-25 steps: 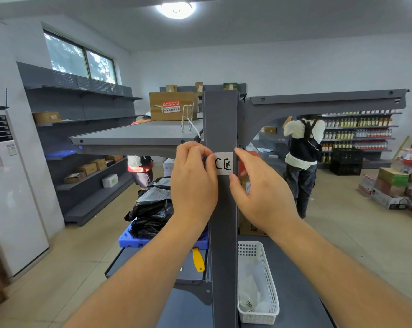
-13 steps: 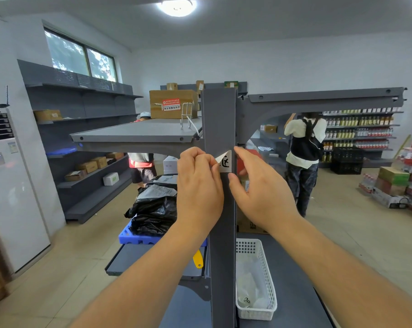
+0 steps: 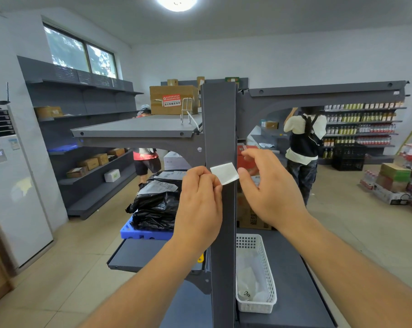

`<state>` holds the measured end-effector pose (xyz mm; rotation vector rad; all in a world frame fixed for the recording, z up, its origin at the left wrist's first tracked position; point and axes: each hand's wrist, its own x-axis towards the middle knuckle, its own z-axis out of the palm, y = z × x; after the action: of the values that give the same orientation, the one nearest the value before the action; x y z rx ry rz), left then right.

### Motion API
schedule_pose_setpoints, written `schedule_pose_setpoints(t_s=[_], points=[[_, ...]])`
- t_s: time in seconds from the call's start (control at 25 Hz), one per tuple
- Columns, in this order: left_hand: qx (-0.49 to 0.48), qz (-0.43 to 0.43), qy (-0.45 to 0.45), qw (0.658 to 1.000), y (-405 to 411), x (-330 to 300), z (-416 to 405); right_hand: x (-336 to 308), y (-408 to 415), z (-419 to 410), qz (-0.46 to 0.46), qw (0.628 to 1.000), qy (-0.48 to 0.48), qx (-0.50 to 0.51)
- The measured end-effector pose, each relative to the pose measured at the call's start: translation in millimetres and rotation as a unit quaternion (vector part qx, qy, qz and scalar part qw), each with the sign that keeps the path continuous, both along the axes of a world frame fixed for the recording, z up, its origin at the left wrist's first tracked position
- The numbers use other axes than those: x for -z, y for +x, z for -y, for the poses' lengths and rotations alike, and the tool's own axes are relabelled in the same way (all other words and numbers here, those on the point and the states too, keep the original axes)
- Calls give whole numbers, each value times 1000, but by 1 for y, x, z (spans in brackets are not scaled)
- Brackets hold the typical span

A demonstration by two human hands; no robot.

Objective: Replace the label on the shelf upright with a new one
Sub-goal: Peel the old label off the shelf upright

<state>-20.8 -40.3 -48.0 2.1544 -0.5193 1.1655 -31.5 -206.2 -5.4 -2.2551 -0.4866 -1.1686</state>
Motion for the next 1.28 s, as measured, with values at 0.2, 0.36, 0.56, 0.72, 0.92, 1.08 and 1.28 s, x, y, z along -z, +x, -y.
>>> schedule_pose_setpoints(t_s=[0.2,0.36,0.56,0.72,0.92,1.08,1.28], points=[[34,-3,62,997,-14,24,-2,7,1,9,-12,999,-29,-24],[70,-3,70,995,-23,32,-4,11,-2,14,-190,976,28,-105],[64,4,81,995,-23,28,1,22,-5,22,-445,848,188,-218],[77,30,103,991,-25,30,9,32,-8,37,-505,759,291,-290],[90,18,113,989,-28,41,28,40,-6,56,-455,806,285,-250],[81,-18,98,992,-26,44,49,46,-10,62,-442,810,314,-224],[63,-124,18,990,-27,41,77,54,-11,79,-467,735,412,-267]])
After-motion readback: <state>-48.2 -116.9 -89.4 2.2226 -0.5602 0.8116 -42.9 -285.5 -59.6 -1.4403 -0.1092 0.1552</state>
